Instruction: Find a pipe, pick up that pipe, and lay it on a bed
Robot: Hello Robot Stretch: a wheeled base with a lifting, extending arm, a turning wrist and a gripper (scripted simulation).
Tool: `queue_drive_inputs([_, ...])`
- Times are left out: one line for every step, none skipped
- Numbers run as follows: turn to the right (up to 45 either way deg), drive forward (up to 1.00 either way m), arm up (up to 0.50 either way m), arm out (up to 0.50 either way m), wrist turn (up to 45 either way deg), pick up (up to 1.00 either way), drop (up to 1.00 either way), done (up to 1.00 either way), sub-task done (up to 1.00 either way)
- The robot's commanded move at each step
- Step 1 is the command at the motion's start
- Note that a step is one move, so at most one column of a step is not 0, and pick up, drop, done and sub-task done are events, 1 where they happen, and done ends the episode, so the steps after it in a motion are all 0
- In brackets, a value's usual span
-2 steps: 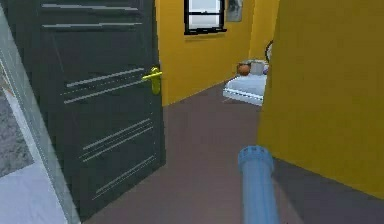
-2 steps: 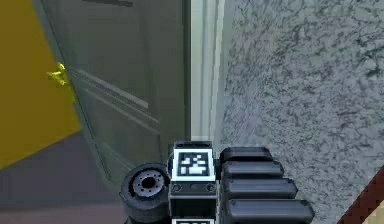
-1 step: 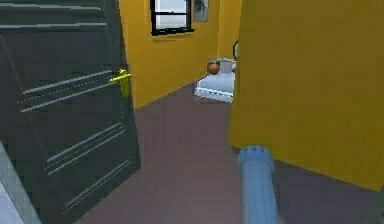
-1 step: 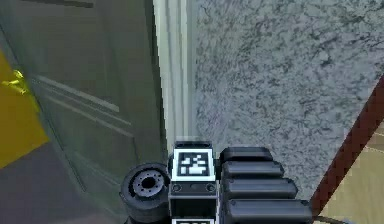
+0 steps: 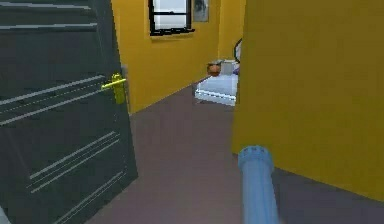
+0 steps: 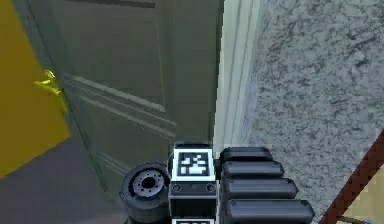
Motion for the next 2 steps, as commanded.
queue_drive_inputs([0.0,1.00,0.00,0.00,0.0,0.00,0.00,0.00,0.00])
queue_drive_inputs([0.0,1.00,0.00,0.00,0.0,0.00,0.00,0.00,0.00])
